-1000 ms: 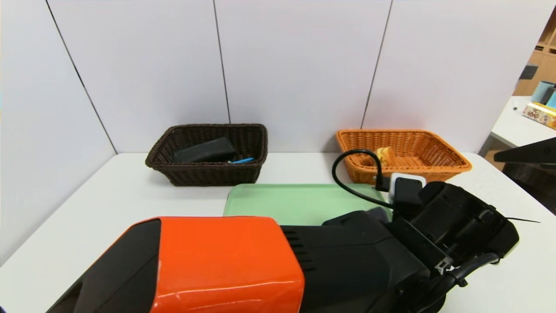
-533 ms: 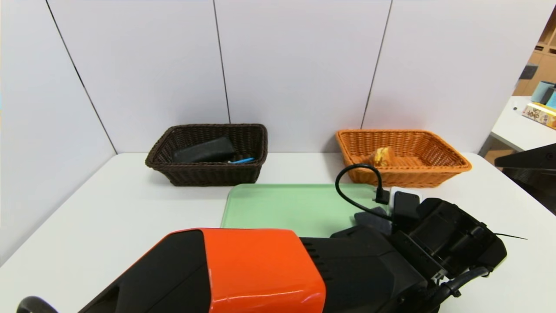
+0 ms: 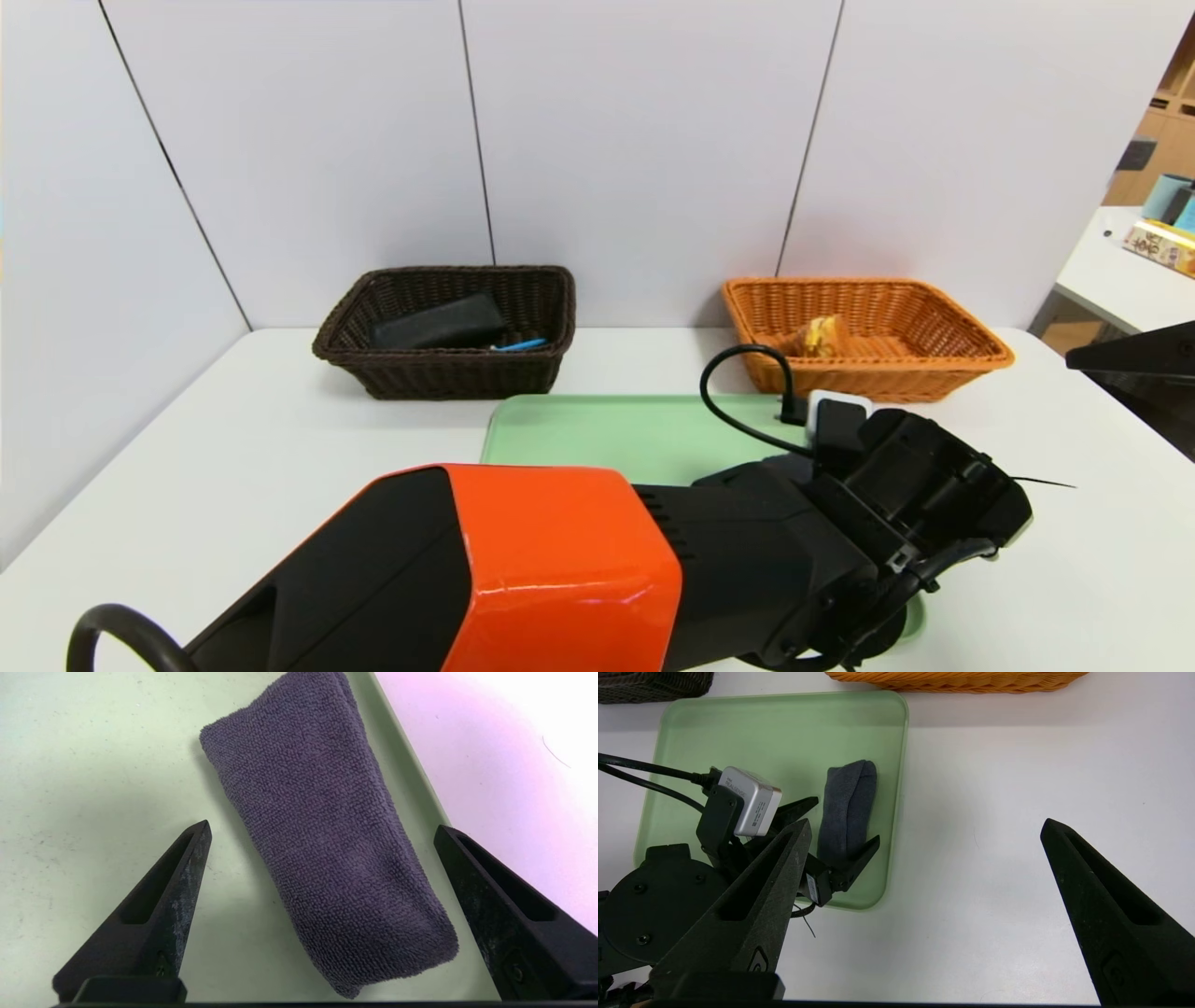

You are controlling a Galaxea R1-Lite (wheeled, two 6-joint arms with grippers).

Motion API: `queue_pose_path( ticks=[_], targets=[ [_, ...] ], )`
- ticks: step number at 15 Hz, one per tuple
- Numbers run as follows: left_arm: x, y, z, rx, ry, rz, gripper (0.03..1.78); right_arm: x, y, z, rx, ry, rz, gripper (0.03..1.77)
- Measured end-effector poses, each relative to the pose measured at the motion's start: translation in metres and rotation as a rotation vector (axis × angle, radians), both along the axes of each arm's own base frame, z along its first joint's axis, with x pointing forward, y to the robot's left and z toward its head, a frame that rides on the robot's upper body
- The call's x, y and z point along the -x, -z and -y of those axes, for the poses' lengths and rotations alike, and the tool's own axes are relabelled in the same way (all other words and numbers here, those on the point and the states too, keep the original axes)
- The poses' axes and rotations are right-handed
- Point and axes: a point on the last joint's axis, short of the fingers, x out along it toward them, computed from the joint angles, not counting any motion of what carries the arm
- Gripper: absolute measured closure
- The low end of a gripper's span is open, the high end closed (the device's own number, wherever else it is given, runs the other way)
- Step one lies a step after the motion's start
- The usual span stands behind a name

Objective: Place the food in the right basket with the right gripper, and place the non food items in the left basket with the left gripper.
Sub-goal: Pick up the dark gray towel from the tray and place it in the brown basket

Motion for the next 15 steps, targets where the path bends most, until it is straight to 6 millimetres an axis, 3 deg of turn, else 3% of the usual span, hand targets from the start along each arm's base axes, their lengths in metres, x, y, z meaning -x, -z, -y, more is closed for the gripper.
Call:
queue_pose_path(
  ticks=[9,15],
  targets=[
    [-0.0057,-0.0057,0.0027,-0.030,0.058,0.102,0.12,0.0006,0.0002,0.0000,-0.002,0.001,-0.001,0.11],
    [-0.0070,0.0040,0.0050,-0.060,0.065,0.104,0.12,0.0004,0.0028,0.0001,-0.003,0.002,-0.011,0.11]
  ],
)
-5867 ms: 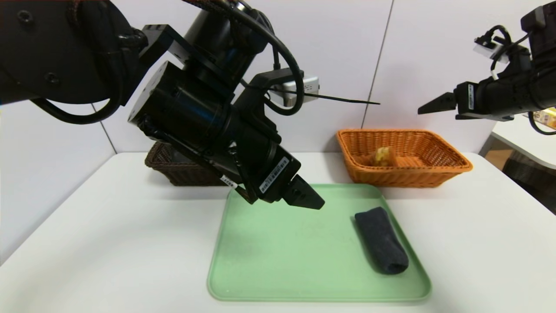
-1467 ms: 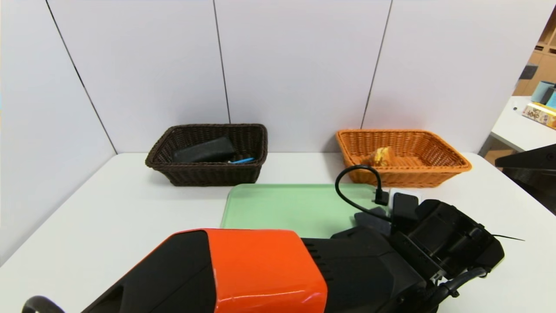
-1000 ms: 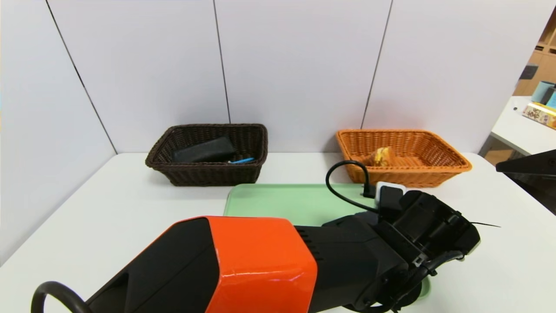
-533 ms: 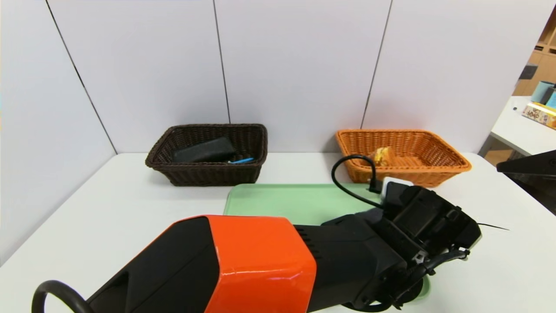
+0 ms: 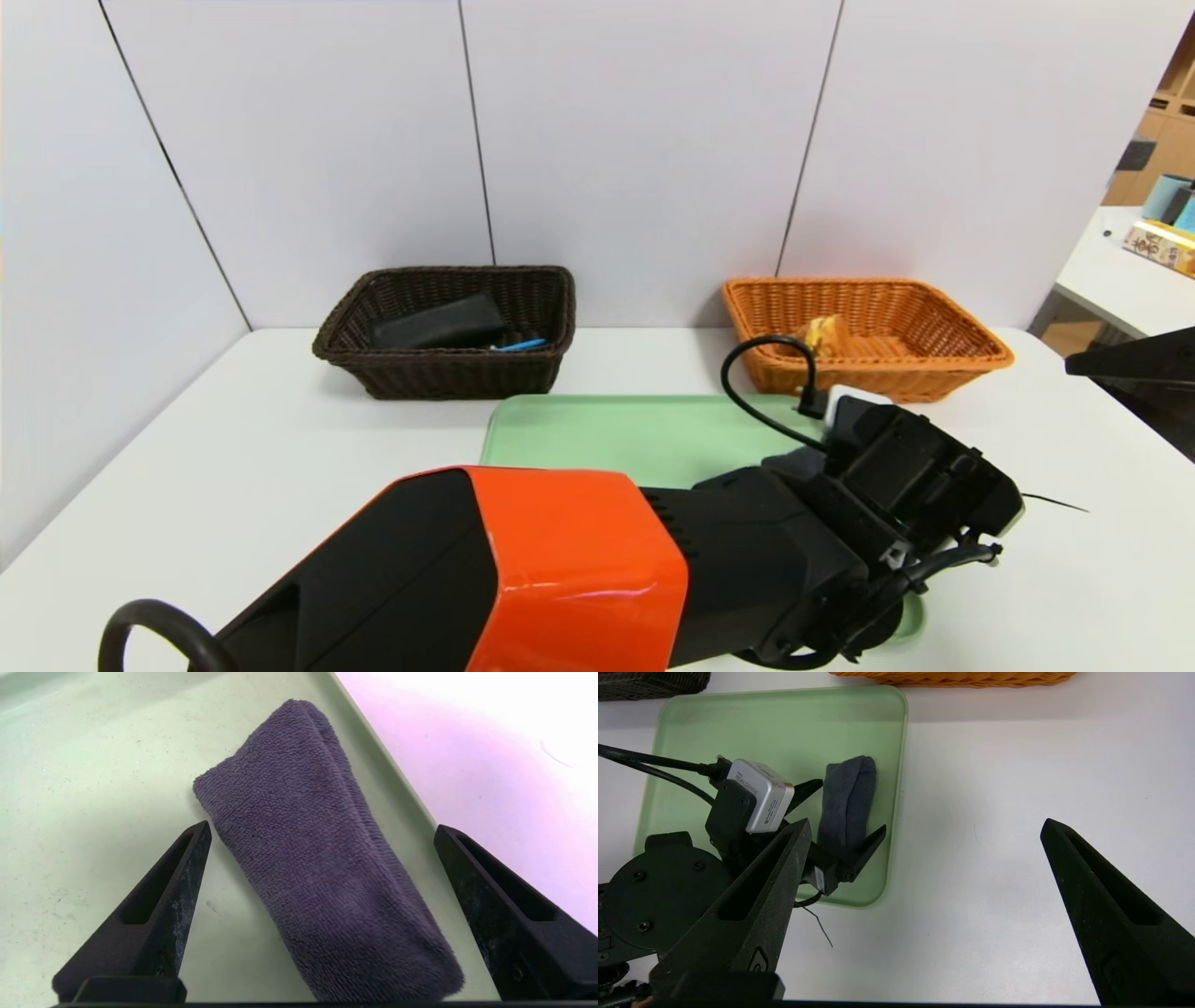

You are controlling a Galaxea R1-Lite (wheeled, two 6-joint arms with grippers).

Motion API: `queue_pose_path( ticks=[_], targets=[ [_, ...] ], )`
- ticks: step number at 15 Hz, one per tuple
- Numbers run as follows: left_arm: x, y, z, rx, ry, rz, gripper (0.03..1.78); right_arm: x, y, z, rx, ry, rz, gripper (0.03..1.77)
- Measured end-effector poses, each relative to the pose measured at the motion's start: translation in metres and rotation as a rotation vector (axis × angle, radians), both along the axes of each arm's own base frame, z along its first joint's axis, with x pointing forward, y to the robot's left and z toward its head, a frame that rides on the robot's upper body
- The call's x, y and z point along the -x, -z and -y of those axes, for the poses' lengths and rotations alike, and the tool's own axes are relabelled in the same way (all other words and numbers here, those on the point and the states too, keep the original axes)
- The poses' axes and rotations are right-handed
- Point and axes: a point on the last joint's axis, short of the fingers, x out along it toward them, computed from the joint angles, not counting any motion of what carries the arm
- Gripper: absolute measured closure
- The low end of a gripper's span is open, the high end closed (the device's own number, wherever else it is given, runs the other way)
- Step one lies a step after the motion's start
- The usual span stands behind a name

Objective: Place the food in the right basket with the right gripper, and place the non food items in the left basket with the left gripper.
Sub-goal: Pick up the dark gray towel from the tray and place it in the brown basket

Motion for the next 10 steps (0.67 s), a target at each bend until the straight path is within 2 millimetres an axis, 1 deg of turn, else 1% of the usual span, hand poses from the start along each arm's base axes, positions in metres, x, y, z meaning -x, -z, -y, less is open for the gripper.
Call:
queue_pose_path(
  ticks=[6,10],
  targets=[
    [-0.004,0.013,0.001,-0.039,-0.010,0.007,0.12,0.000,0.001,0.000,0.000,-0.001,-0.003,0.10],
    [-0.007,0.015,0.000,-0.046,-0.017,0.008,0.12,0.000,0.000,0.000,0.001,-0.001,0.001,0.10]
  ],
)
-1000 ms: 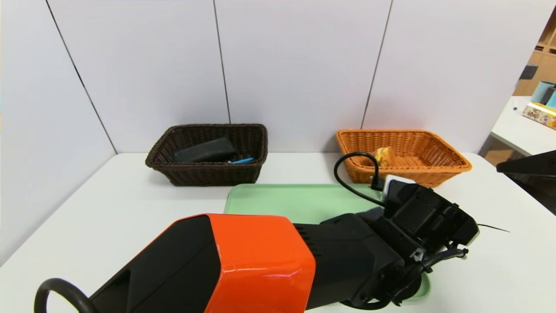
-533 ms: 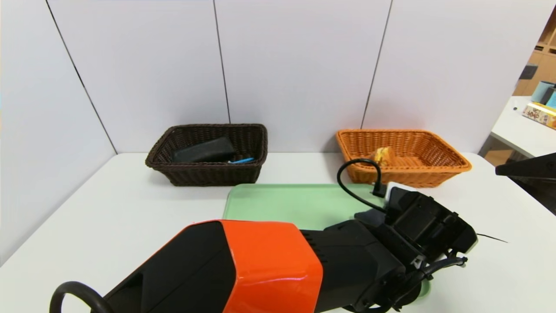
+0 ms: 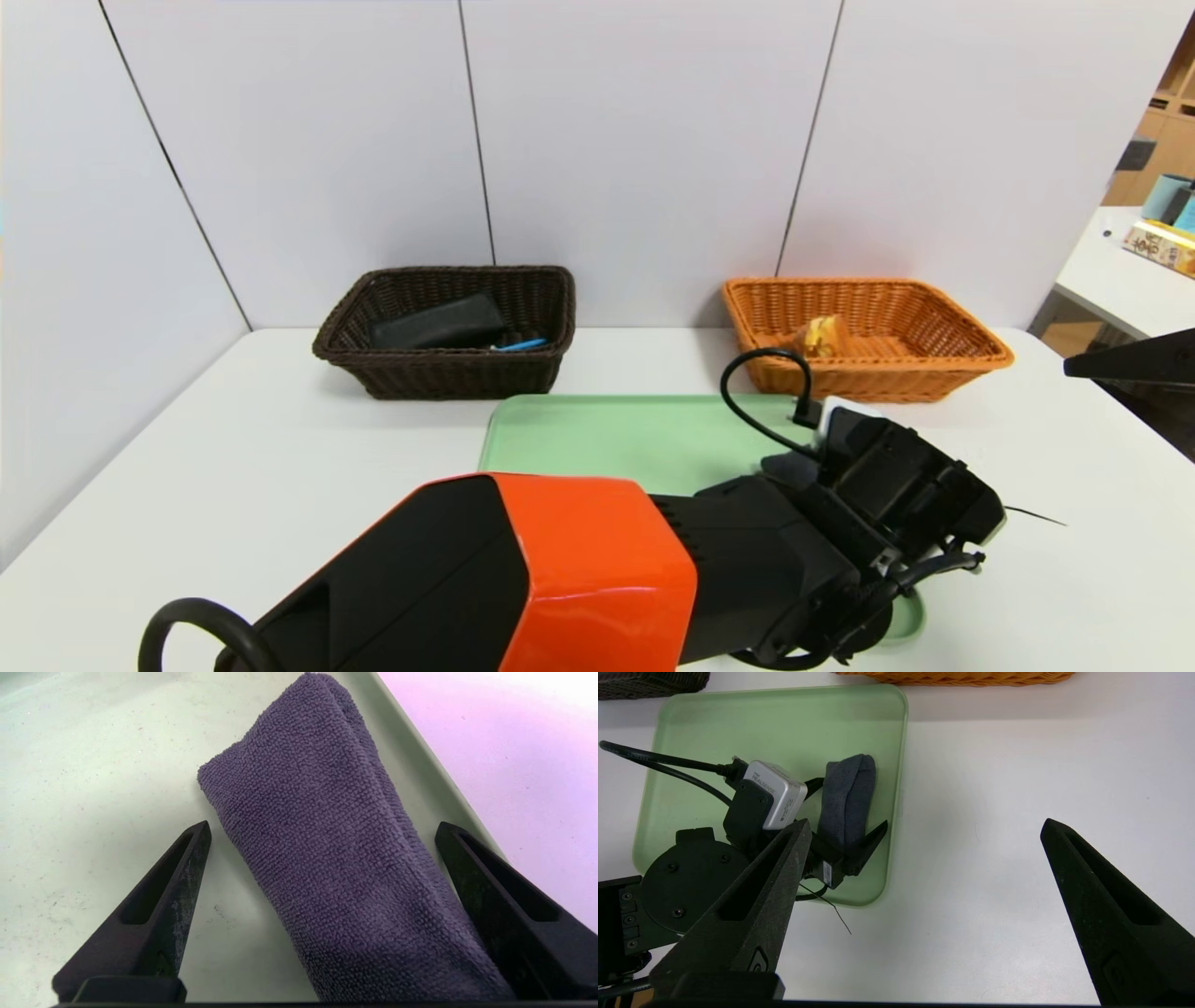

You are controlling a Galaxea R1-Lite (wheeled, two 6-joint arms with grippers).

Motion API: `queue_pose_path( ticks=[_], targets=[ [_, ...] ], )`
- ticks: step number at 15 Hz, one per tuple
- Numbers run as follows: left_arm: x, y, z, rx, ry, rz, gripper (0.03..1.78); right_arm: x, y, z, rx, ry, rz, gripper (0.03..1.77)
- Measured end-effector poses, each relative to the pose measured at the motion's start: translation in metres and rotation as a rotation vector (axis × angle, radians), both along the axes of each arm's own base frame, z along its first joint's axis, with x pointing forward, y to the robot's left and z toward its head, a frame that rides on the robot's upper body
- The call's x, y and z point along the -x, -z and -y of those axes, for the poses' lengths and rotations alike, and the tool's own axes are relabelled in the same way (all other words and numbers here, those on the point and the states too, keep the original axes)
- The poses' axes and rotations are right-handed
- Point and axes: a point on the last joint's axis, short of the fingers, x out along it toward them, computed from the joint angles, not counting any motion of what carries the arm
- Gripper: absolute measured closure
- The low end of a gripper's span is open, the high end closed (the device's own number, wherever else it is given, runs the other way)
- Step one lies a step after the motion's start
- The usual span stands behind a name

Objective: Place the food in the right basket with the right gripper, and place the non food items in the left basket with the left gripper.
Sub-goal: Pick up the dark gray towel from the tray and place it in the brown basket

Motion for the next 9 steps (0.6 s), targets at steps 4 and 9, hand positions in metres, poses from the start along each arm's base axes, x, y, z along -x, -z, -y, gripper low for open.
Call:
queue_pose_path(
  ticks=[4,9],
  targets=[
    [-0.0001,-0.0002,-0.0001,-0.001,0.002,0.000,0.44,0.0000,-0.0002,0.0000,-0.002,0.000,0.001,0.10],
    [0.0000,-0.0004,-0.0005,-0.005,0.002,0.000,1.01,0.0000,-0.0002,0.0000,-0.002,0.000,0.001,0.10]
  ],
)
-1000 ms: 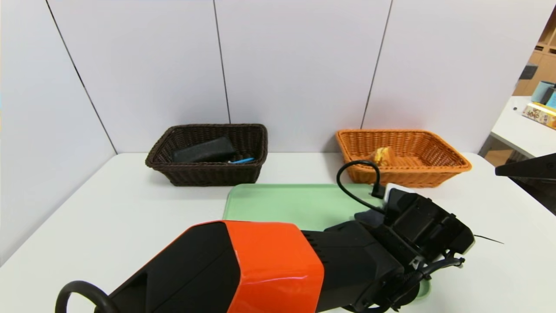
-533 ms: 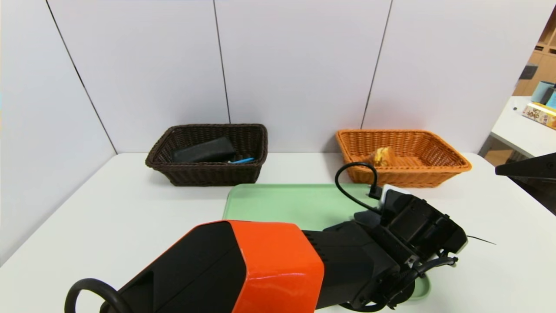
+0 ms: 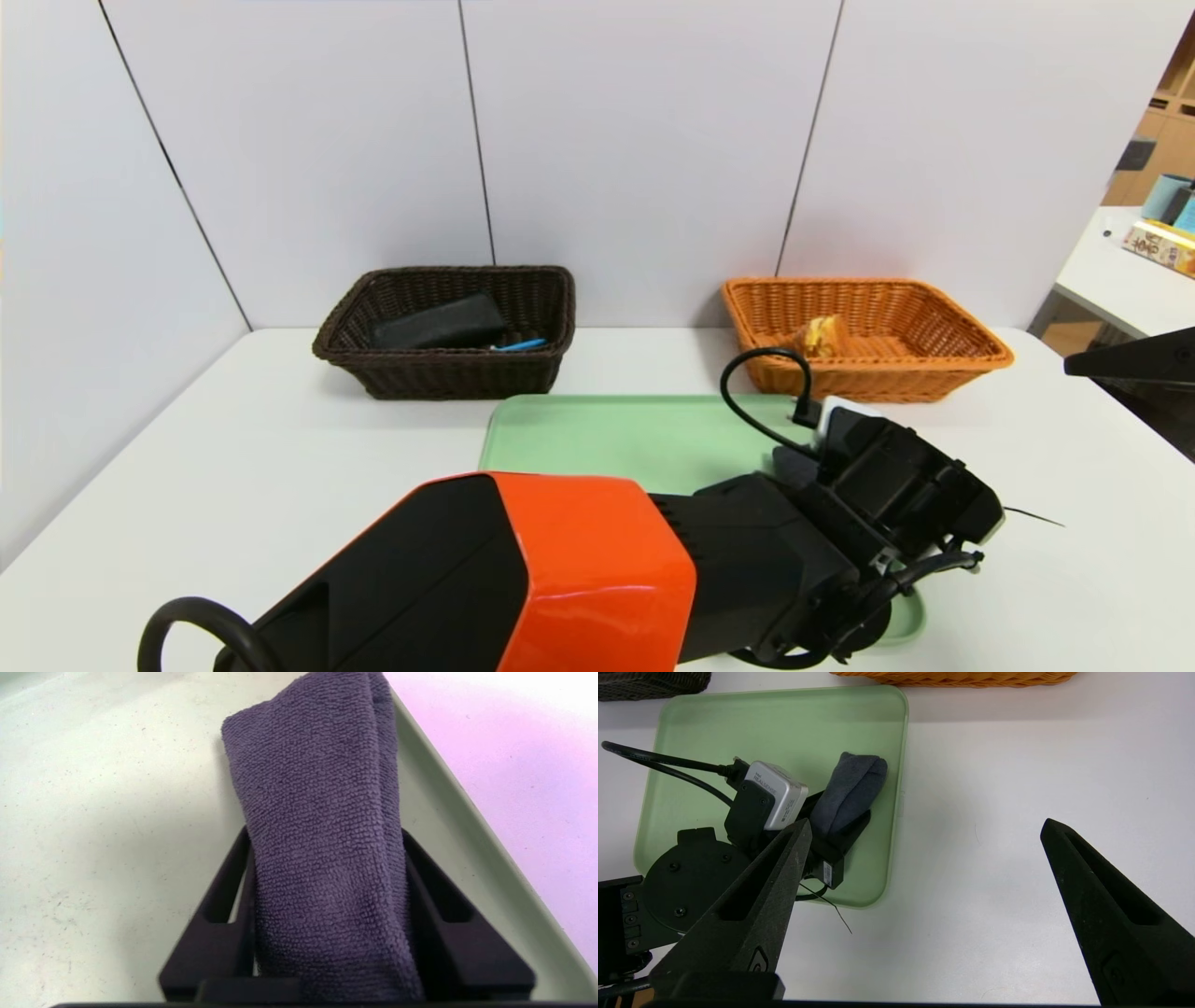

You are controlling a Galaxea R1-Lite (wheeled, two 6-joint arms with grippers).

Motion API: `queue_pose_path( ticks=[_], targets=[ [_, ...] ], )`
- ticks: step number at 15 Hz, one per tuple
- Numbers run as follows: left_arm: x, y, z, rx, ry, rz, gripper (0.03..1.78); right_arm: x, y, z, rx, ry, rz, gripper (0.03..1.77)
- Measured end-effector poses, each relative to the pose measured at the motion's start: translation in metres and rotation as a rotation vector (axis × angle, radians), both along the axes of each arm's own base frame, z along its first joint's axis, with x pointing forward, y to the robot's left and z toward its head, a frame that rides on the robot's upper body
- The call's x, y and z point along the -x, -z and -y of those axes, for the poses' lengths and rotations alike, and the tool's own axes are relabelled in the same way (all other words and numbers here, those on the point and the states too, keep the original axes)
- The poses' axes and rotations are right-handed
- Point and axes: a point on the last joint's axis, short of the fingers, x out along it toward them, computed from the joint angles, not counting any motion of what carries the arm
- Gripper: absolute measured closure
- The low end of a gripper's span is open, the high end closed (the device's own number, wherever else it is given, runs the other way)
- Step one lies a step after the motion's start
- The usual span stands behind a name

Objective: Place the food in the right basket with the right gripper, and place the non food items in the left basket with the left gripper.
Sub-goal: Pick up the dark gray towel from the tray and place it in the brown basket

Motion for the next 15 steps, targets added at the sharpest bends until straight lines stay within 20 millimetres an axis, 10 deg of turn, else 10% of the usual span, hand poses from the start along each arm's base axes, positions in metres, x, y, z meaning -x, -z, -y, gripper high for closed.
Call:
queue_pose_path(
  ticks=[2,9,15],
  targets=[
    [0.000,-0.001,0.000,0.001,-0.001,0.000,1.44,0.000,0.000,0.000,0.000,0.000,0.000,0.10],
    [-0.008,-0.037,-0.023,-0.027,-0.013,0.018,1.44,0.000,0.000,0.000,-0.005,0.002,-0.001,0.10],
    [-0.045,-0.090,-0.083,-0.101,-0.090,0.039,1.44,-0.003,0.002,0.000,-0.010,-0.004,-0.009,0.10]
  ],
)
